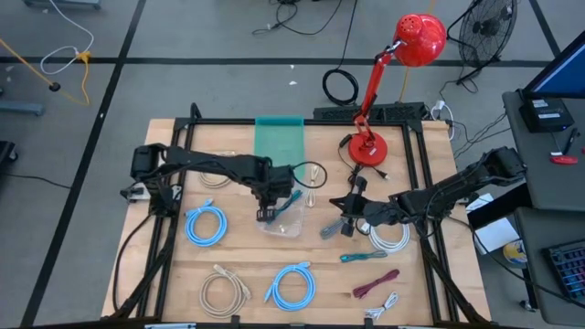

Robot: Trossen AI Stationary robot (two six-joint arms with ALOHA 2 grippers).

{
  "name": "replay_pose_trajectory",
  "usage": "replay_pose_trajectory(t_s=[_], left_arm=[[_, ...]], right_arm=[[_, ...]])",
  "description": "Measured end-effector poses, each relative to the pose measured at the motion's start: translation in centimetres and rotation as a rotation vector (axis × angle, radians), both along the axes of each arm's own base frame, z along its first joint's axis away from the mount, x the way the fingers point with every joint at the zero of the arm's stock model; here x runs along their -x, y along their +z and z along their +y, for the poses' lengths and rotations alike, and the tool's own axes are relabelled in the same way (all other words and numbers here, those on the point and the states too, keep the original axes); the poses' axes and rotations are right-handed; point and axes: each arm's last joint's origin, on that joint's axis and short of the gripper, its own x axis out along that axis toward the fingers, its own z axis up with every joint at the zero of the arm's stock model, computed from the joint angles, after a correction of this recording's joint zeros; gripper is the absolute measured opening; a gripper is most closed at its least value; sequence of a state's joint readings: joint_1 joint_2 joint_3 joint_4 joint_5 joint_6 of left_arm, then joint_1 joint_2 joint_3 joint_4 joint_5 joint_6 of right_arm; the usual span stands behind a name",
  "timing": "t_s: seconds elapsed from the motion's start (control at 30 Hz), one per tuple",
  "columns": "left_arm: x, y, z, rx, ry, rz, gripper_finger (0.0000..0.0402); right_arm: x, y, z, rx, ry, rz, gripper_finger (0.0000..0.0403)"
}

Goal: Pick & Place USB Port
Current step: Put the top blue black tied USB cable into the transparent bin

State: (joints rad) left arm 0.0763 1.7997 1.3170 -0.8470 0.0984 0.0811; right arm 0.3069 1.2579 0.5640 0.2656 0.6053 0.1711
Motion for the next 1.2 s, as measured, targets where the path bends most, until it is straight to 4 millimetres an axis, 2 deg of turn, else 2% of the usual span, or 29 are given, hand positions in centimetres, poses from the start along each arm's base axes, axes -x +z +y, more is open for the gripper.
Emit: replay_pose_trajectory(t_s=[0.23,0.53,0.9,1.2], left_arm=[[-1.2,-1.9,-0.3,-0.01,-0.133,0.05,0.0],[-2.7,-3.8,0.0,-0.046,-0.159,0.266,0.0],[-3.2,-3.1,-0.4,0.042,-0.171,0.247,0.0],[-2.9,-3.1,-0.5,0.064,-0.179,0.28,0.0]], right_arm=[[0.0,0.0,0.0,0.001,-0.001,0.002,0.0],[0.0,0.0,0.0,0.0,0.002,0.005,0.0],[0.5,-0.8,-0.2,-0.009,0.0,-0.029,0.0],[0.5,-0.9,-0.2,-0.017,0.003,-0.057,0.0]])
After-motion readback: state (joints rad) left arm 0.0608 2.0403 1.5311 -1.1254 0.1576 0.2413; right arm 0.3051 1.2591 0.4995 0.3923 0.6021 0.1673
